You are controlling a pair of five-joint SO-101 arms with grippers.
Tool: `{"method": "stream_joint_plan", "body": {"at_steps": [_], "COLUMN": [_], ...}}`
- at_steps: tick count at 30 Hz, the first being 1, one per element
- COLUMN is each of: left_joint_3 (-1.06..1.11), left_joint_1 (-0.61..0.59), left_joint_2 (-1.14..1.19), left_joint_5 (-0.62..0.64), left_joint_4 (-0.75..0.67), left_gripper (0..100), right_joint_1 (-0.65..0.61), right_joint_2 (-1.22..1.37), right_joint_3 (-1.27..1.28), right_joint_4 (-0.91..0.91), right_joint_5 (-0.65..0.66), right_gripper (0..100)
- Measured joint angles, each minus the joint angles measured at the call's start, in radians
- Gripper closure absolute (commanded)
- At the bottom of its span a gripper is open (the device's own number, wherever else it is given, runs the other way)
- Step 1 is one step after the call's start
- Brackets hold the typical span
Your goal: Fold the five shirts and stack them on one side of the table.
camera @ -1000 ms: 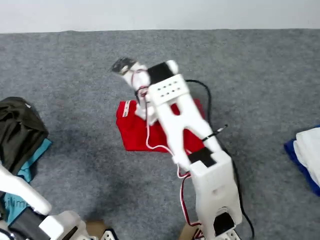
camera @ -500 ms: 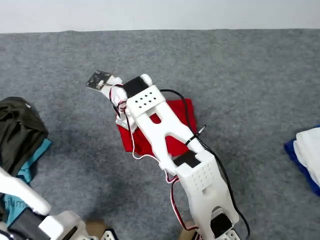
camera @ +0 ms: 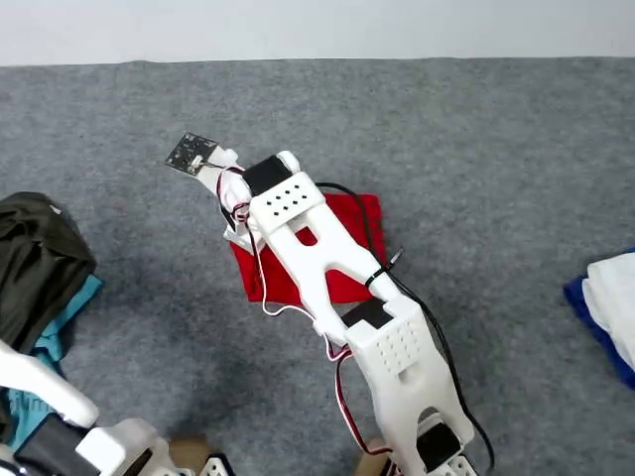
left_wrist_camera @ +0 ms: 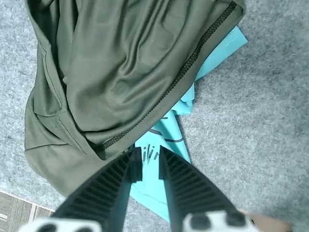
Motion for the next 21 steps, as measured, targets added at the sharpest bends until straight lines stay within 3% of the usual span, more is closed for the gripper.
{"method": "stream_joint_plan", "body": {"at_steps": [3, 9, 15, 21], "left_joint_3": [0.000, 0.026, 0.063, 0.063], "left_joint_1": [0.000, 0.000, 0.000, 0.000], "left_joint_2": [0.000, 0.000, 0.000, 0.000], "left_joint_5": [0.000, 0.000, 0.000, -0.005], "left_joint_4": [0.000, 0.000, 0.000, 0.000], "left_gripper": [93, 93, 93, 93], "right_joint_1": [0.000, -0.002, -0.006, -0.009], "right_joint_2": [0.018, 0.023, 0.011, -0.034], "right_joint_3": [0.000, 0.000, -0.064, -0.219], "right_joint_4": [-0.009, -0.009, 0.002, 0.143], "right_joint_5": [0.009, 0.012, 0.012, 0.012], "right_gripper": [93.8, 69.8, 69.1, 69.2]}}
